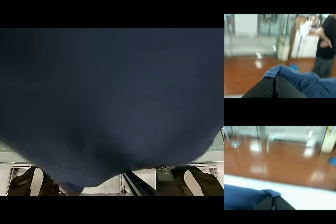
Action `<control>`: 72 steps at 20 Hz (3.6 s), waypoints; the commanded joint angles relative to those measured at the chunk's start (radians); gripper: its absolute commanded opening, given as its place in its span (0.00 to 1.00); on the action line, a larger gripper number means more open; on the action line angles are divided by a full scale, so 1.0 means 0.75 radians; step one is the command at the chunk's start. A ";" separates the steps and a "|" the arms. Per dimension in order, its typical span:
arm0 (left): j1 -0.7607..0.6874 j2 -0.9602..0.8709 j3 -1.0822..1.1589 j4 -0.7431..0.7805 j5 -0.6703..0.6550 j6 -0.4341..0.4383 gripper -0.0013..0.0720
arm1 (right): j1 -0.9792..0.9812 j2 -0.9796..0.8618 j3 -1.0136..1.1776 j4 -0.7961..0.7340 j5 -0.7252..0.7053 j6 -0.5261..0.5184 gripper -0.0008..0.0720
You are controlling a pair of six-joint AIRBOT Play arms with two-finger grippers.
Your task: Fold the shirts.
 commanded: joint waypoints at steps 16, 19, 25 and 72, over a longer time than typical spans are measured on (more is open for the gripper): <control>-0.621 -1.608 -0.142 -0.412 0.445 0.258 0.05 | 0.000 -1.236 -0.402 0.428 -0.517 -0.031 0.04; -0.591 -1.671 -0.074 -0.378 0.234 0.245 0.72 | -0.013 -1.306 -0.402 0.427 -0.538 -0.007 0.58; -0.234 -1.459 -0.211 0.338 -0.514 0.067 0.71 | -0.313 -1.175 -0.506 0.112 -0.125 -0.023 0.57; -0.416 -0.891 -1.045 0.025 -0.066 0.230 0.05 | -0.019 -0.839 -1.042 0.536 -0.102 -0.355 0.04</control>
